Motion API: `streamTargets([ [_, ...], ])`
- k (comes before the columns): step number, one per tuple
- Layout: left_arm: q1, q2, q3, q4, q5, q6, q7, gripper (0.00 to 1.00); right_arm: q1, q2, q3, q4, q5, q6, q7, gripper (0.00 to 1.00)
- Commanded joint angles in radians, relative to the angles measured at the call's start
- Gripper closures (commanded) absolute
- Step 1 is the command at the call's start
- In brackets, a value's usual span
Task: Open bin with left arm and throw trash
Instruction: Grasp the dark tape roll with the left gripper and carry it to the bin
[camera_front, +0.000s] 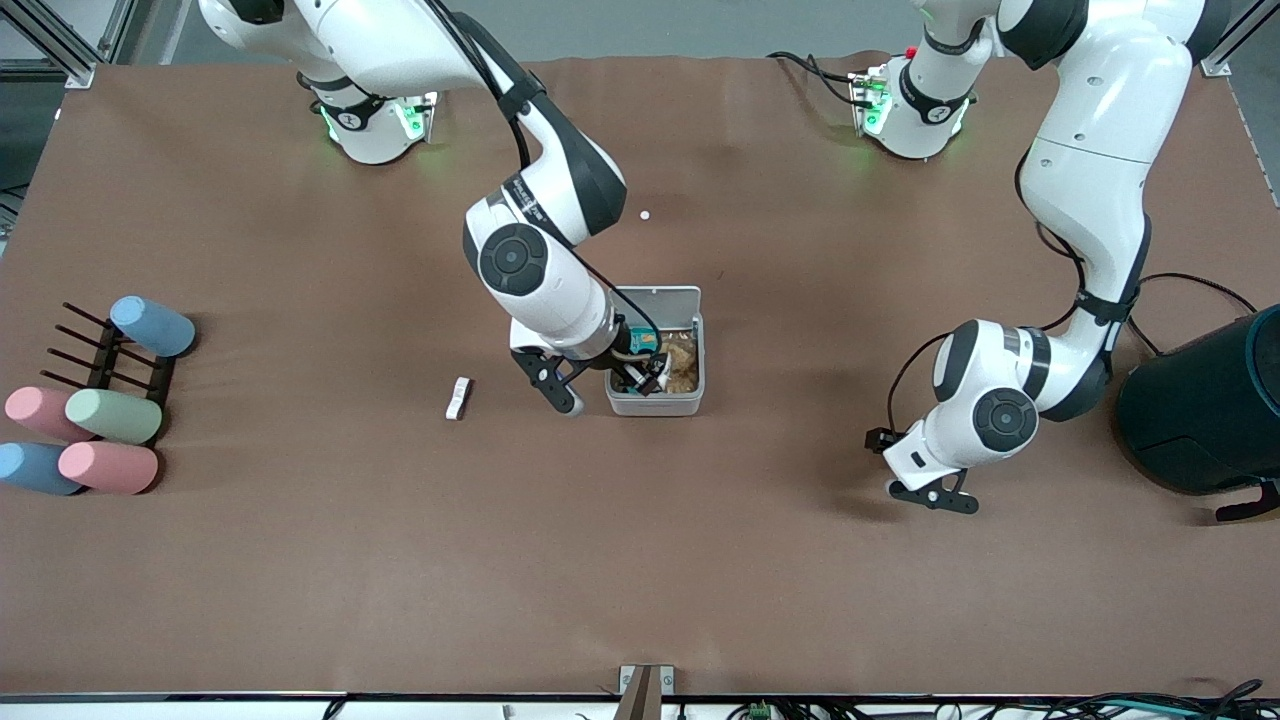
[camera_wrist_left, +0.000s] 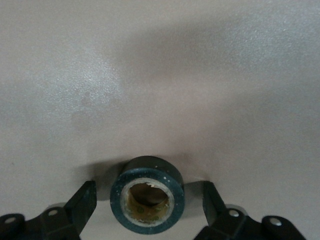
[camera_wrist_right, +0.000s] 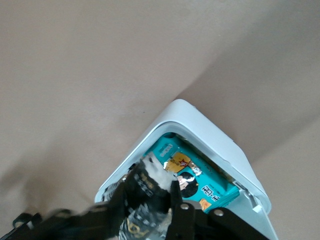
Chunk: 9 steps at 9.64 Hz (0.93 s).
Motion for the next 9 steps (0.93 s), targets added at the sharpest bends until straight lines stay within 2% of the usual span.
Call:
streamTargets([
  [1,0.005,-0.039,-0.005,-0.045,0.018,0.021,-0.01,0.52,0.016,0.011,-0.011,-0.009,0.011,-0.018,0.039,0.96],
  [2,0.005,-0.04,-0.008,-0.042,0.018,0.02,-0.018,0.74,0.008,0.025,-0.012,-0.009,0.011,-0.015,0.036,0.79],
  [3,0.005,-0.039,-0.008,-0.036,0.018,0.02,-0.017,0.89,0.011,0.031,-0.012,-0.009,0.01,-0.018,0.033,0.79],
  [4,-0.005,-0.042,-0.011,-0.022,0.013,0.018,-0.023,1.0,0.013,0.031,-0.012,-0.014,0.01,-0.02,0.031,0.74],
  [5,-0.014,-0.054,-0.038,0.023,0.006,-0.009,-0.036,1.0,0.01,0.031,-0.012,-0.014,0.01,-0.027,0.028,0.41],
  [7,-0.025,-0.056,-0.118,0.149,0.007,-0.132,-0.145,1.0,0.004,0.022,-0.018,-0.009,0.008,-0.081,0.028,0.0],
  [9,-0.025,-0.083,-0.221,0.172,0.009,-0.151,-0.33,1.0,-0.006,0.014,-0.018,-0.001,0.005,-0.136,0.025,0.0],
])
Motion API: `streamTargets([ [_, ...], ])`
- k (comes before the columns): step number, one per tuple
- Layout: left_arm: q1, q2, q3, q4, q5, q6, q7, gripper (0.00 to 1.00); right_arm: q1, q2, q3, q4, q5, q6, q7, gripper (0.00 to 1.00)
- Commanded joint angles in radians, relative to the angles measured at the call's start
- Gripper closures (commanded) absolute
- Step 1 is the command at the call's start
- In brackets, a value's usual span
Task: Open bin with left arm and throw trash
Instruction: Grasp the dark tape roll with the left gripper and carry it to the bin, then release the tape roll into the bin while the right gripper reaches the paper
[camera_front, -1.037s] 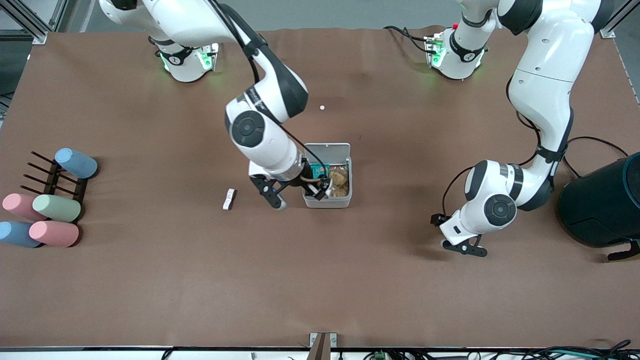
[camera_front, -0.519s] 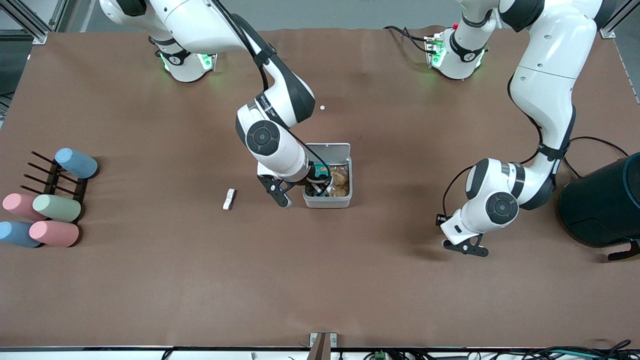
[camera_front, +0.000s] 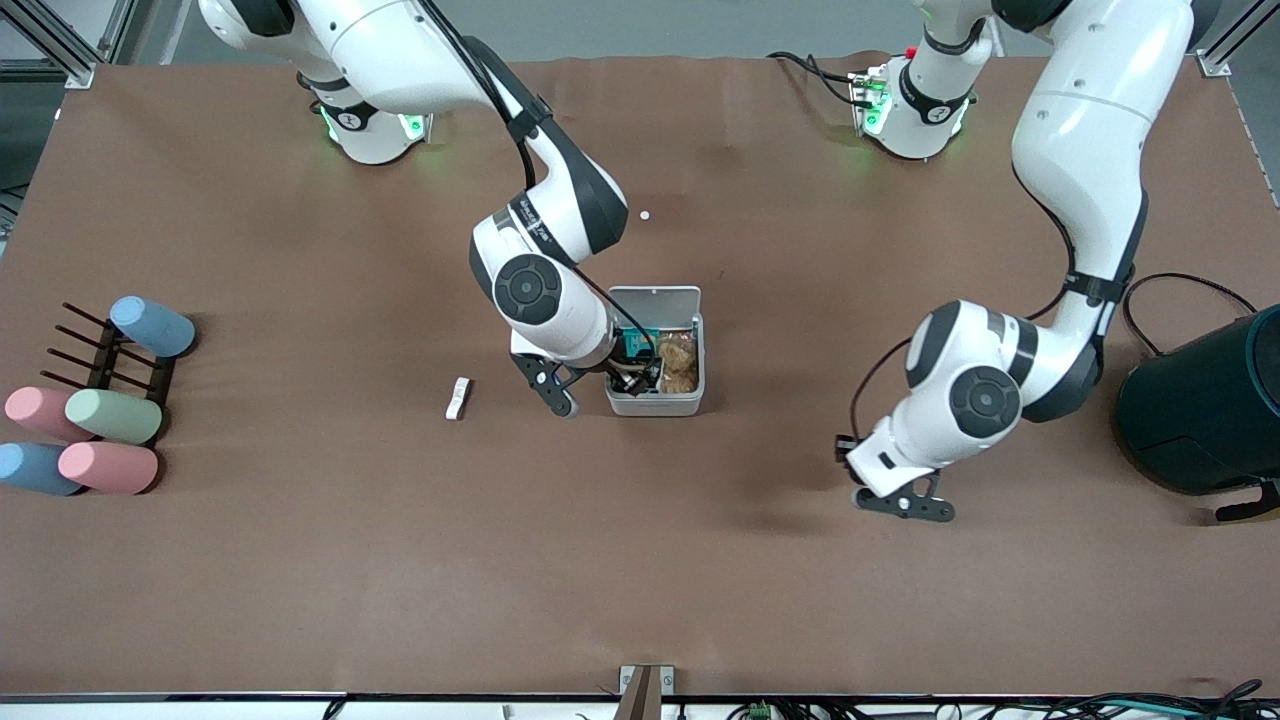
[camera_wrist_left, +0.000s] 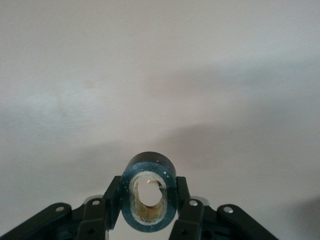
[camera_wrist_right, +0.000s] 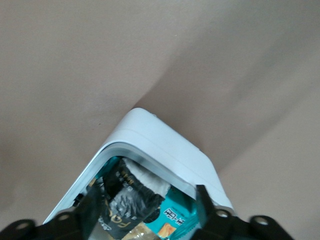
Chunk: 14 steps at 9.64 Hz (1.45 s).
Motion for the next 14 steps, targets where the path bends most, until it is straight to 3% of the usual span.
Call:
streamTargets([
  [1,-0.004,-0.02,-0.101,0.008,0.008,-0.026,-0.199,1.0,-0.009,-0.026,0.0,-0.004,0.002,-0.049,-0.002,0.0],
  [2,-0.033,-0.02,-0.147,0.008,0.021,-0.026,-0.338,1.0,-0.026,-0.082,0.0,0.002,0.002,-0.124,-0.024,0.0],
  [4,-0.13,-0.02,-0.153,0.008,0.02,-0.026,-0.459,1.0,-0.099,-0.146,-0.001,-0.008,-0.001,-0.212,-0.155,0.0],
  [6,-0.184,-0.018,-0.153,0.005,0.023,-0.024,-0.554,0.99,-0.193,-0.147,-0.001,-0.056,-0.075,-0.25,-0.443,0.0],
  [8,-0.23,-0.009,-0.15,0.006,0.023,-0.024,-0.603,0.98,-0.251,-0.15,-0.001,-0.112,-0.152,-0.249,-0.473,0.0],
  [9,-0.239,-0.009,-0.144,0.002,0.023,-0.024,-0.605,0.95,-0.288,-0.167,0.0,-0.181,-0.159,-0.197,-0.476,0.0],
  [10,-0.238,-0.008,-0.144,0.002,0.025,-0.024,-0.603,0.91,-0.288,-0.183,0.0,-0.308,-0.177,-0.055,-0.494,0.0],
  [11,-0.239,-0.008,-0.144,0.002,0.023,-0.024,-0.605,0.78,-0.288,-0.202,0.0,-0.432,-0.214,0.099,-0.56,0.0],
  [13,-0.239,-0.008,-0.144,0.0,0.025,-0.024,-0.606,0.01,-0.287,-0.206,0.0,-0.571,-0.228,0.313,-0.654,0.0],
  [14,-0.238,-0.009,-0.144,0.002,0.023,-0.024,-0.608,0.0,-0.288,-0.201,0.002,-0.582,-0.229,0.346,-0.659,0.03],
])
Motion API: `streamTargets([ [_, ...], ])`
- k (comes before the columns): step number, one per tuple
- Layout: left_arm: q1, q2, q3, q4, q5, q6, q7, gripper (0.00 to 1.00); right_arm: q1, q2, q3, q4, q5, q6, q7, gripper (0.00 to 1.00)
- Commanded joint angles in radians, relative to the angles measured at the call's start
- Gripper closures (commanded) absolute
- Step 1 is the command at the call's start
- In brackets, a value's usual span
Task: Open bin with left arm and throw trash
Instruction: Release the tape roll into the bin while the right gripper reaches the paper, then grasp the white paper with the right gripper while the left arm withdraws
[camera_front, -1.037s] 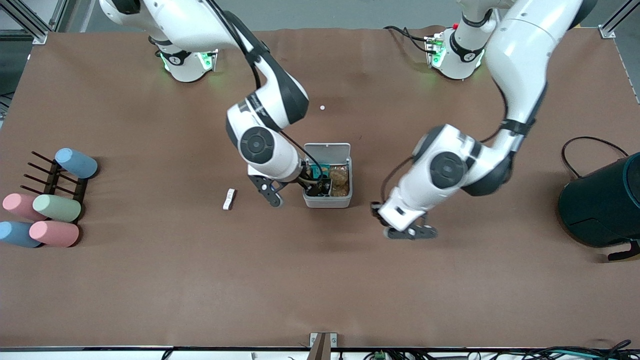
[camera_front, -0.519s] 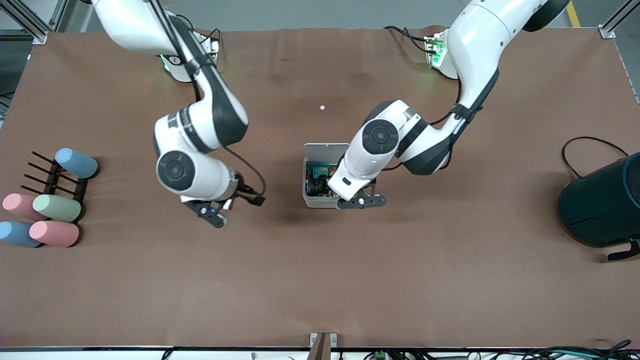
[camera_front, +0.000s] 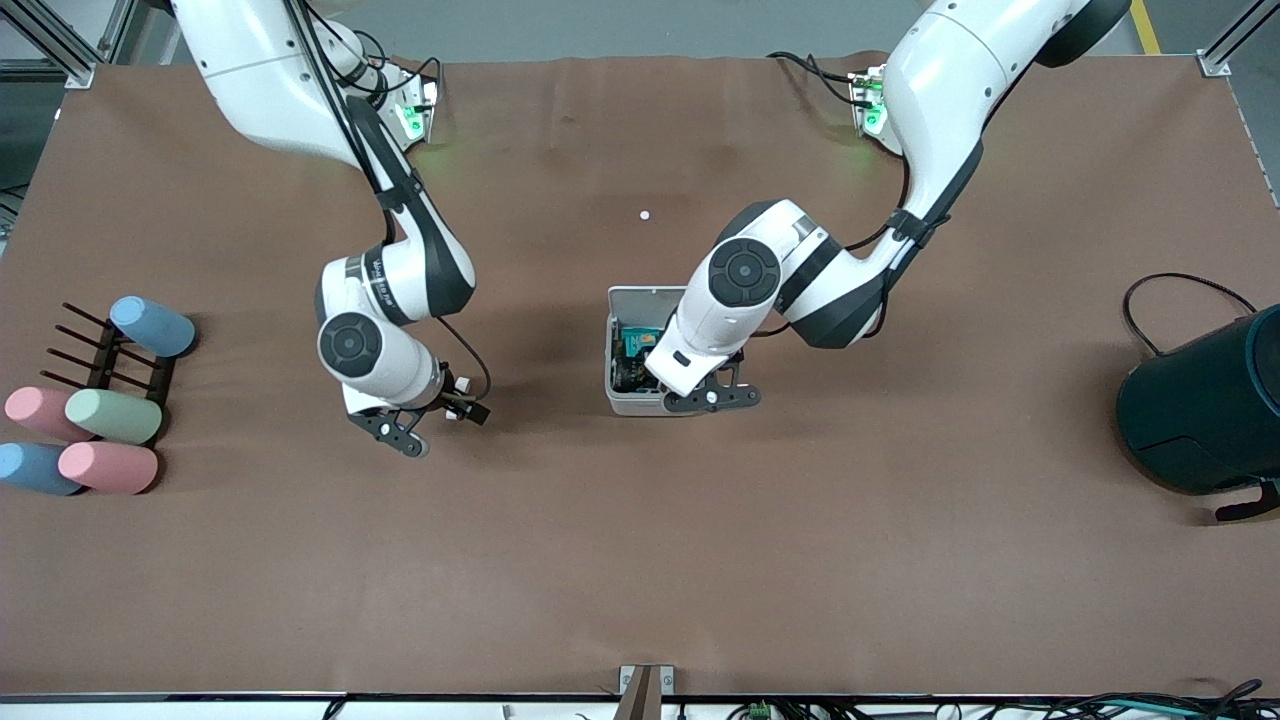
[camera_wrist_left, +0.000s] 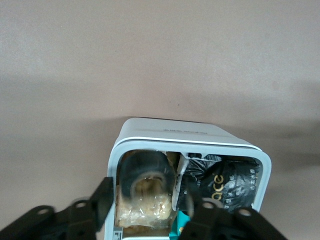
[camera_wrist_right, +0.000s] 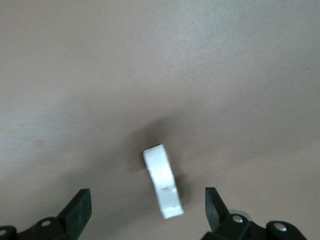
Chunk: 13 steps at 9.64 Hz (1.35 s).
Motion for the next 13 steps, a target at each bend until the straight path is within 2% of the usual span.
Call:
streamTargets([
  [1,0.002,-0.009,0.003,0.001,0.018,-0.012,-0.022,0.0,-0.005,-0.049,0.011,-0.078,-0.025,0.067,-0.02,0.12],
  [2,0.012,-0.012,0.003,0.001,0.02,-0.012,-0.013,0.0,-0.005,-0.047,0.012,-0.081,-0.025,0.072,-0.02,0.4],
  [3,0.038,-0.027,0.004,0.007,0.02,-0.016,-0.006,0.0,-0.005,-0.043,0.012,-0.081,-0.025,0.075,-0.021,0.64],
  [4,0.102,-0.072,0.003,0.01,0.02,-0.045,-0.003,0.0,-0.004,-0.029,0.014,-0.079,-0.025,0.078,-0.021,0.71],
  [6,0.239,-0.159,-0.011,0.013,0.013,-0.134,0.07,0.0,0.001,-0.015,0.012,-0.079,-0.025,0.078,-0.021,0.69],
  [8,0.348,-0.225,-0.017,0.079,-0.013,-0.299,0.275,0.0,0.004,-0.007,0.012,-0.079,-0.025,0.078,-0.021,0.67],
  [9,0.393,-0.257,-0.017,0.116,-0.034,-0.376,0.364,0.0,0.005,-0.007,0.012,-0.079,-0.025,0.078,-0.021,0.71],
  [10,0.423,-0.321,-0.007,0.12,-0.081,-0.425,0.445,0.0,0.004,-0.007,0.012,-0.078,-0.025,0.075,-0.021,0.84],
  [11,0.416,-0.406,0.051,0.116,-0.106,-0.461,0.515,0.0,0.005,-0.007,0.012,-0.075,-0.025,0.073,-0.02,0.97],
  [13,0.331,-0.553,0.25,0.102,-0.186,-0.554,0.627,0.0,0.005,-0.009,0.014,-0.068,-0.025,0.063,-0.005,1.0],
])
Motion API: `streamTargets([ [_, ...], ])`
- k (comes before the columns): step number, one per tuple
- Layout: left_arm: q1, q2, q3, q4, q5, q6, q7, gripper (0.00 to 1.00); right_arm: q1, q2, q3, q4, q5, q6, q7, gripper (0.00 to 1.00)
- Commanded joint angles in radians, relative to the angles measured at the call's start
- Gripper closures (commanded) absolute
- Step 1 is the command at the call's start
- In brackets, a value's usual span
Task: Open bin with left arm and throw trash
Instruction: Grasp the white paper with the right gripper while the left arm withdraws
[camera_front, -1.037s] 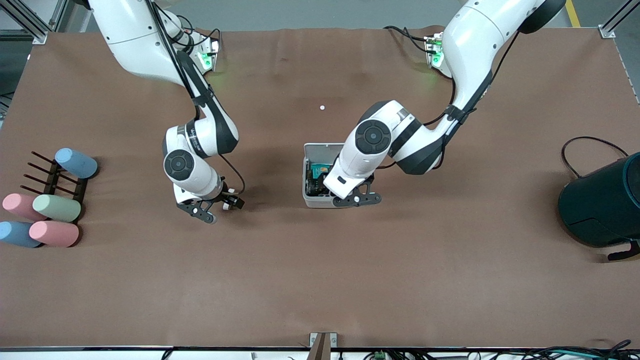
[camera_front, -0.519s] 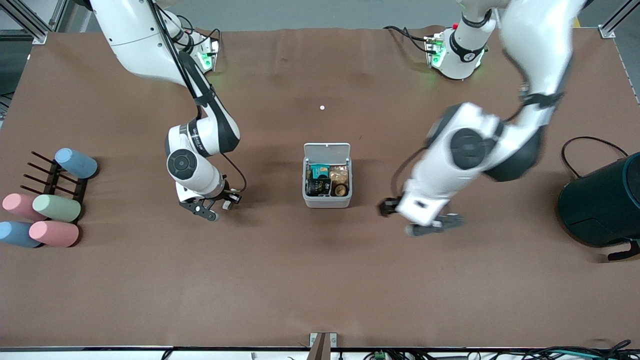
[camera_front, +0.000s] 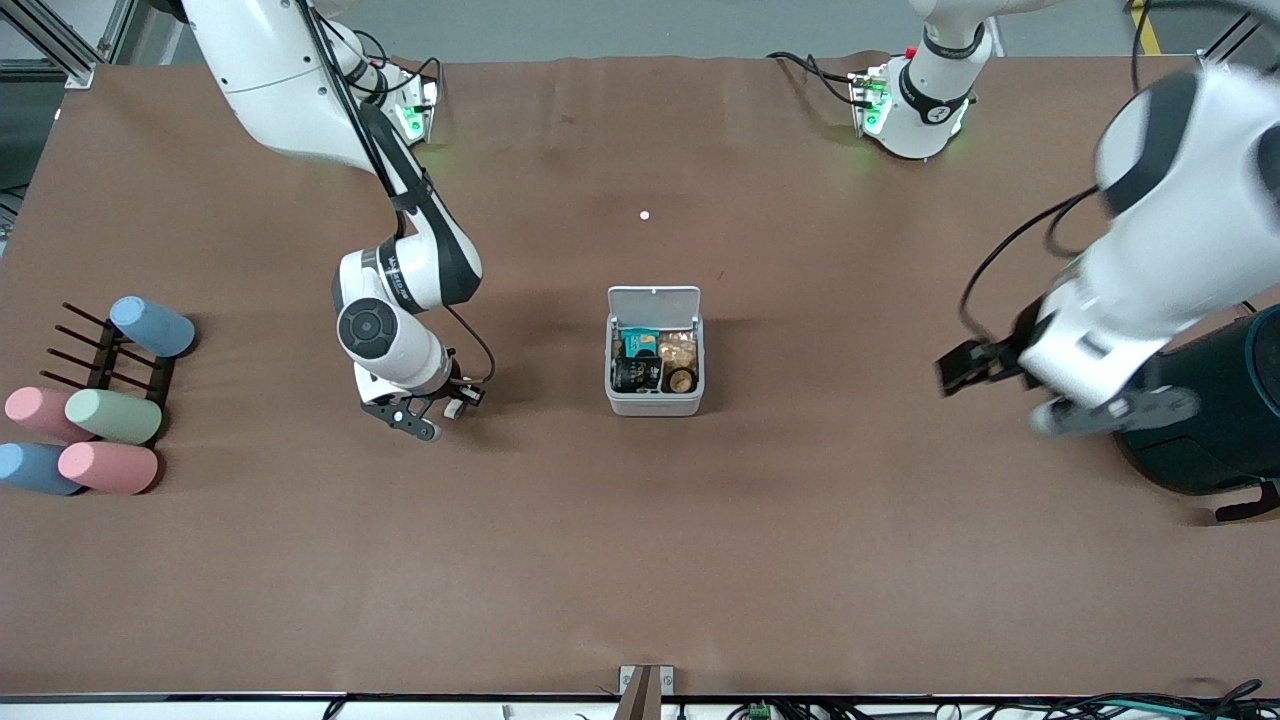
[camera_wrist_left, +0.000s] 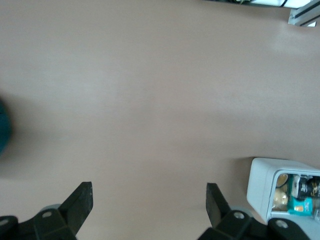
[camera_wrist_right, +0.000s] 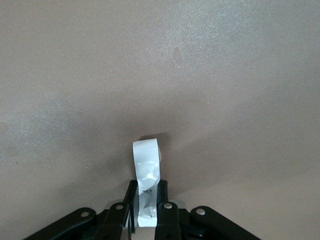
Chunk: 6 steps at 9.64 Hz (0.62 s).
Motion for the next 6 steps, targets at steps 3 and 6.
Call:
streamTargets([
  [3,-0.178,-0.284,0.267,-0.239,-0.052,-0.063,0.081,0.0,0.035,-0.078,0.012,0.158,-0.002,-0.228,0.215,1.0],
  [6,-0.176,-0.289,0.314,-0.226,-0.144,-0.06,0.132,0.0,0.176,-0.07,0.012,0.367,0.05,-0.326,0.44,1.0],
])
